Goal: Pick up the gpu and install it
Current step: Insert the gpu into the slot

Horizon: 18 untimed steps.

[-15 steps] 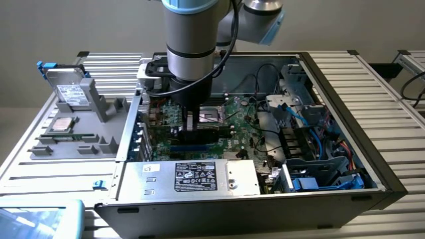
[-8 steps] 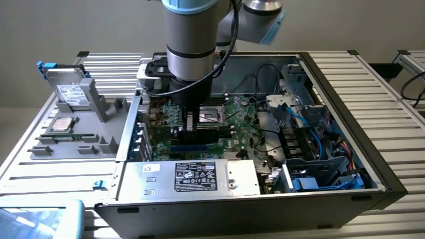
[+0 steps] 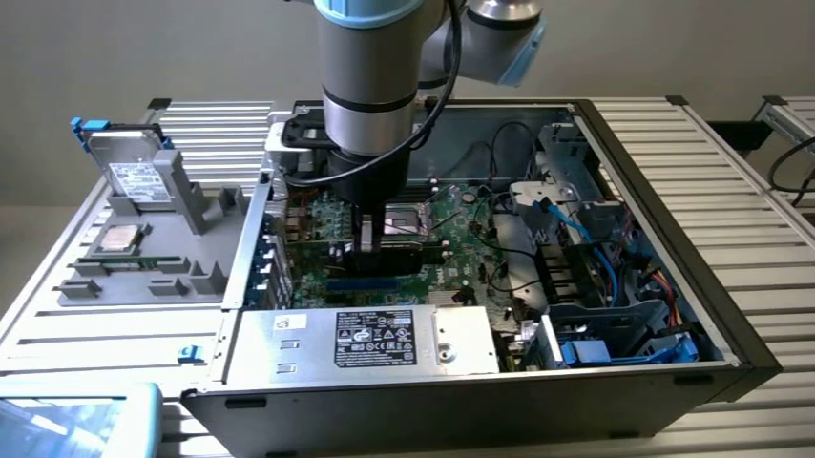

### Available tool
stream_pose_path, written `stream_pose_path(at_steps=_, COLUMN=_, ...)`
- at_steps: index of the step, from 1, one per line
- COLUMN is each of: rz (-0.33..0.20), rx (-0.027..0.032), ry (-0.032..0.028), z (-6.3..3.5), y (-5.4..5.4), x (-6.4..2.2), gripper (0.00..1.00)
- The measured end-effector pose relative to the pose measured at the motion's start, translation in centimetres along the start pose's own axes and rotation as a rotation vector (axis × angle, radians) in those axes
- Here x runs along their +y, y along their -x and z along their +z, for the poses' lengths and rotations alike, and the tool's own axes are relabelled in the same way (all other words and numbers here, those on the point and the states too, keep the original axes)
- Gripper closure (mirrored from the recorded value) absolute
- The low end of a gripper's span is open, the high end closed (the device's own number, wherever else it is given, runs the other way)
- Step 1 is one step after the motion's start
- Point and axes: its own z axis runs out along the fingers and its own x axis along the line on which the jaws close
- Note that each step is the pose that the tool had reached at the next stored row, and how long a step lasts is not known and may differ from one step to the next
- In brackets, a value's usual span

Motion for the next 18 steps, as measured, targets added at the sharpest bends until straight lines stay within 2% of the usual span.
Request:
stream_pose_path(at_steps=3, rz=0.001, rx=-0.0002, ry=-0.0005, z=0.06, y=0.01, x=0.3, gripper=0.72)
stream_pose_path(at_steps=11, rz=0.005, rx=0.0002, ry=-0.003, z=0.07, y=0.17, x=0.32, gripper=0.72)
stream_pose_path(at_steps=12, rz=0.005, rx=0.0028, ry=-0.003, z=0.07, y=0.18, x=0.32, gripper=0.72)
stream_pose_path(at_steps=15, rz=0.006, rx=0.0197, ry=-0.0038, z=0.07, y=0.17, x=0.32, gripper=0.72)
stream_pose_path(at_steps=18, rz=0.007, rx=0.0261, ry=-0.0058, z=0.07, y=0.17, x=0.32, gripper=0.72)
